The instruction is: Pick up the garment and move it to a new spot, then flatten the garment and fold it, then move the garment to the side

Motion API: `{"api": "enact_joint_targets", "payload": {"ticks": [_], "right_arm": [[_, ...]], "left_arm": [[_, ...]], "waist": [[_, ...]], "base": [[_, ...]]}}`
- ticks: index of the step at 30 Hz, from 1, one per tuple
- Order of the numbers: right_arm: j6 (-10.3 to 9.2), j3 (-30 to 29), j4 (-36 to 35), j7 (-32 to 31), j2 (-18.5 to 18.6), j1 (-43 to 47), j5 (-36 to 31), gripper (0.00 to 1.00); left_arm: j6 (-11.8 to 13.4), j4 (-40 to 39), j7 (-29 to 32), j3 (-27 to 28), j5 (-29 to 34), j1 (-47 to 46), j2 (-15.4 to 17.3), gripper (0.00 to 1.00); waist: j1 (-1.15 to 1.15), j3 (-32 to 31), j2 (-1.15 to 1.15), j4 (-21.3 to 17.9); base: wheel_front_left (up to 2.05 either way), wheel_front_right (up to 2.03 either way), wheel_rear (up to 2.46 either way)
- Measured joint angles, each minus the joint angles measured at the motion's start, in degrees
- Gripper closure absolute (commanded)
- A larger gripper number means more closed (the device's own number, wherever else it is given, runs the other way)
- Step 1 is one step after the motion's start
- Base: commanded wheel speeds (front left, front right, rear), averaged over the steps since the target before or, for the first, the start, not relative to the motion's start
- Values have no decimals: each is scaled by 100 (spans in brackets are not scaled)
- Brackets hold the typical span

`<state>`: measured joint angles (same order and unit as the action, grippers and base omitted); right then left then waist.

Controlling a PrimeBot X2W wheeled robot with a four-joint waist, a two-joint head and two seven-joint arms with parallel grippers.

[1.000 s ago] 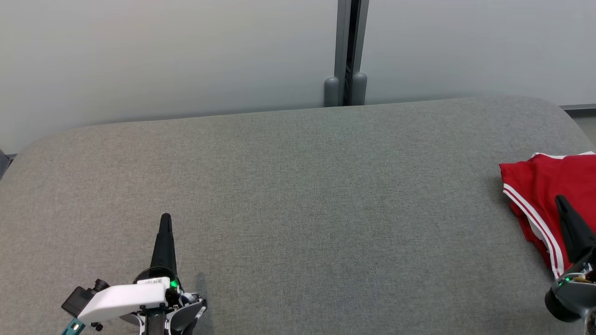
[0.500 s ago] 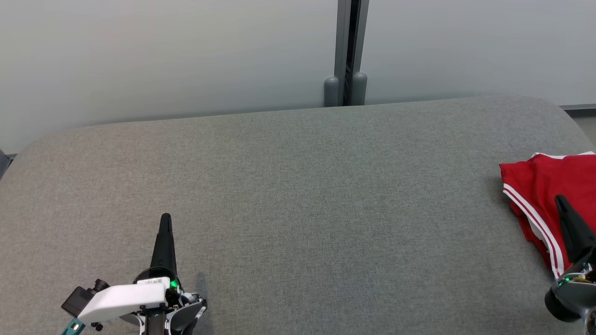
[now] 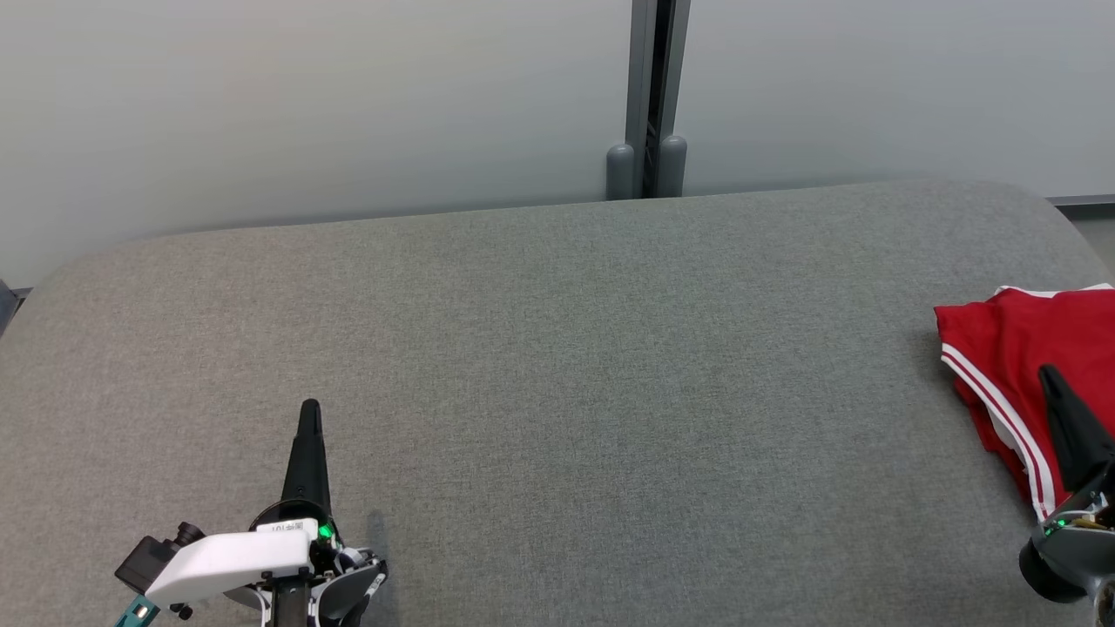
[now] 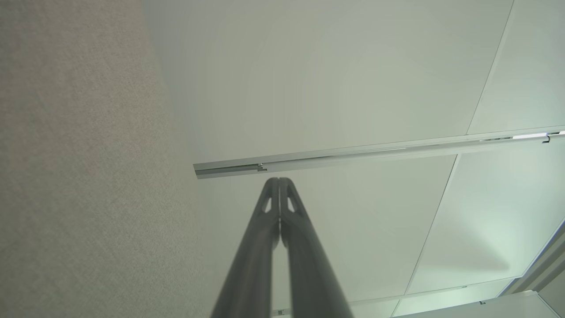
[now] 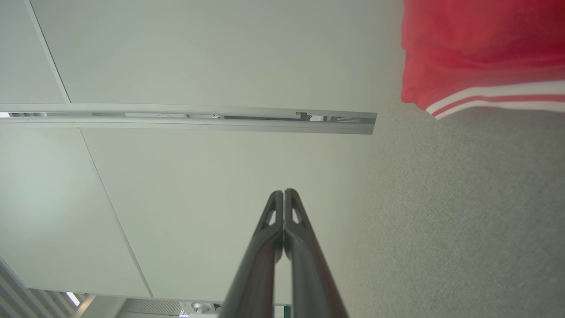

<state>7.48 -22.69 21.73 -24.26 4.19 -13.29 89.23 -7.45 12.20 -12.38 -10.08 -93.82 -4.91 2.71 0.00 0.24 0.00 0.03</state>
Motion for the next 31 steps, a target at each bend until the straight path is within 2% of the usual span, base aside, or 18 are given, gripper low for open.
{"api": "enact_joint_targets", "payload": {"ticks": [31], "right_arm": [[0, 0, 0, 0, 0, 0, 0, 100]], "left_arm": [[0, 0, 0, 0, 0, 0, 0, 100]], "waist": [[0, 0, 0, 0]], "base": [[0, 0, 0]]}}
